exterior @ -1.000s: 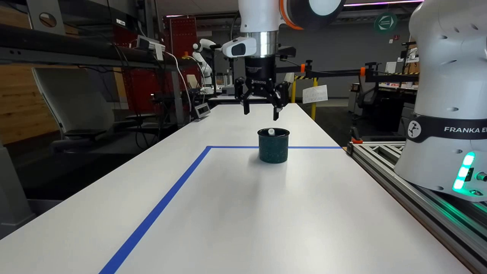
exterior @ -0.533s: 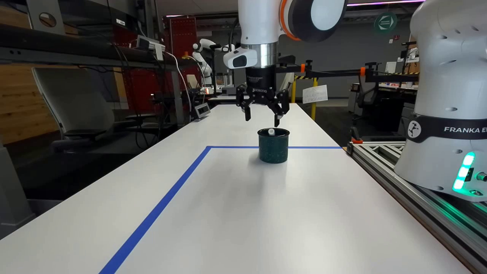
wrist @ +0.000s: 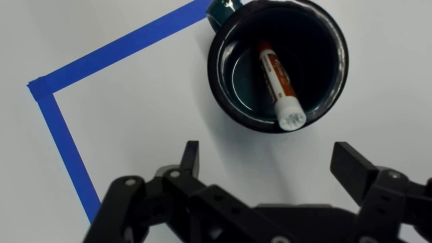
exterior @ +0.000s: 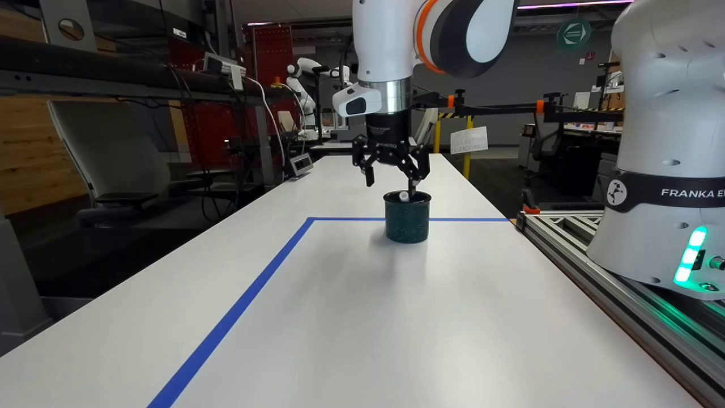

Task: Take the marker out of the cup

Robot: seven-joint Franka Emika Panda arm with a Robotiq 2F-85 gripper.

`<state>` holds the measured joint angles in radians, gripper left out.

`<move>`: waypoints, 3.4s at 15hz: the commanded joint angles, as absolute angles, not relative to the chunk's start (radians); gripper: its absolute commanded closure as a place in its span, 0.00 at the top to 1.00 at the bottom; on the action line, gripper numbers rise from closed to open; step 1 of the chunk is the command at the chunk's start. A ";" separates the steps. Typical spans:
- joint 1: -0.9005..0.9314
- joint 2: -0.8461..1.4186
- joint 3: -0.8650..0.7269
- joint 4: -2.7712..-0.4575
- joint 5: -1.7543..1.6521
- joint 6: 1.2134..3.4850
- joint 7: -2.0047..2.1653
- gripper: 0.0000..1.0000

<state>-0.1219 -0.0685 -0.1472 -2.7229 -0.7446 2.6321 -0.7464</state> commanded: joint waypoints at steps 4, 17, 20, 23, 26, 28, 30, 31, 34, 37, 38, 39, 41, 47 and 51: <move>-0.127 -0.029 -0.138 -2.689 -0.903 2.594 -0.569 1.00; -0.102 -0.042 -0.102 -2.715 -0.937 2.486 -0.475 0.78; -0.102 -0.034 -0.101 -2.712 -0.928 2.502 -0.482 0.70; -0.104 -0.025 -0.104 -2.706 -0.915 2.514 -0.489 0.64; -0.105 -0.014 -0.105 -2.699 -0.904 2.524 -0.489 0.65; -0.104 -0.012 -0.104 -2.698 -0.901 2.525 -0.488 0.57; -0.104 -0.010 -0.104 -2.698 -0.902 2.528 -0.486 0.42; -0.105 -0.008 -0.104 -2.698 -0.903 2.529 -0.486 0.40; -0.106 -0.003 -0.104 -2.698 -0.909 2.529 -0.481 0.29; -0.105 -0.004 -0.103 -2.698 -0.912 2.524 -0.475 0.32; -0.105 -0.006 -0.103 -2.698 -0.914 2.523 -0.474 0.33; -0.105 -0.006 -0.103 -2.698 -0.913 2.522 -0.474 0.34; -0.104 -0.009 -0.102 -2.699 -0.914 2.520 -0.472 0.26; -0.102 -0.039 -0.099 -2.710 -0.904 2.506 -0.486 0.05; -0.099 -0.092 -0.098 -2.723 -0.885 2.485 -0.512 0.05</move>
<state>-0.1071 -0.0185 -0.1022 -2.6996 -0.9202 2.5187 -0.4803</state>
